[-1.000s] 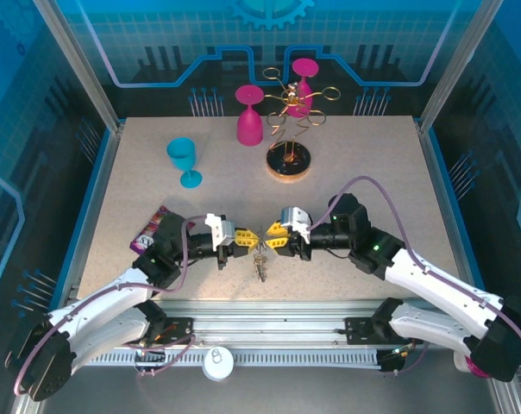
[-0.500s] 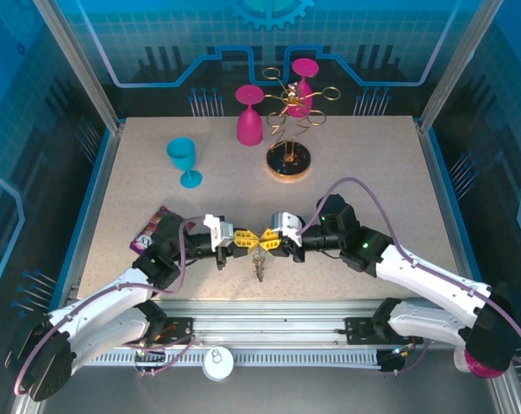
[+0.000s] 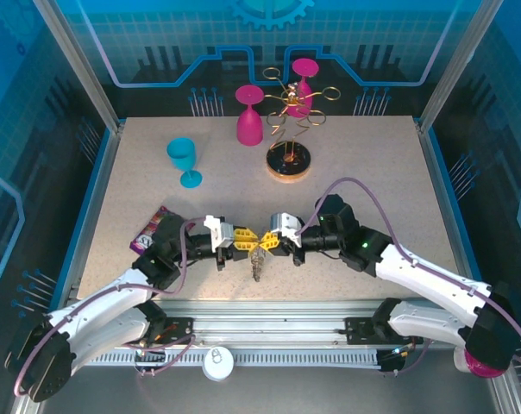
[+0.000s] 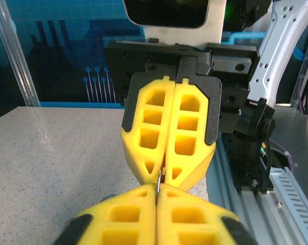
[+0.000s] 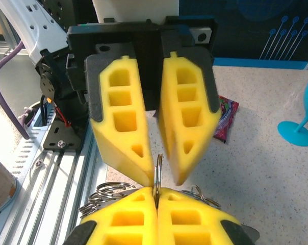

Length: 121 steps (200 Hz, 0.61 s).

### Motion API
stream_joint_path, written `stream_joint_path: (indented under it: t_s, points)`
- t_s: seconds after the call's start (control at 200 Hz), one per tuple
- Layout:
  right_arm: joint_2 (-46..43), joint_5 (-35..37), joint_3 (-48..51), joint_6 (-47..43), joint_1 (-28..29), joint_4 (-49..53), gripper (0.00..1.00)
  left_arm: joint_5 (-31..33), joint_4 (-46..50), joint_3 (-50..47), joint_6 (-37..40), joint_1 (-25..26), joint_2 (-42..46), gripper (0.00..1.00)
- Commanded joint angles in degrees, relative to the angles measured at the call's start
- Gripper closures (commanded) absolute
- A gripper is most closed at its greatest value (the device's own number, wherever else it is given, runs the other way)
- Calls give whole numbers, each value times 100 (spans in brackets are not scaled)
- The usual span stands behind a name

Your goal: Put the keys on the keyring

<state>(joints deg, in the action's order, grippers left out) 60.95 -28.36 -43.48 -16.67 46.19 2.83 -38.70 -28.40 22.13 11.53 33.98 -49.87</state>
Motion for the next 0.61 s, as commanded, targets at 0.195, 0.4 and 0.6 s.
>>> stream_joint_path:
  t_s: [0.195, 0.4, 0.6]
  points:
    - [361, 799, -1390, -1043, 219, 2226, 100, 532, 2627, 949, 1680, 11, 232, 74]
    - [797, 1139, -2012, -1447, 431, 2894, 100, 569, 3082, 1240, 2053, 8, 135, 80]
    - [1142, 1269, -2465, -1628, 609, 3180, 100, 434, 3104, 1328, 2055, 20, 45, 90]
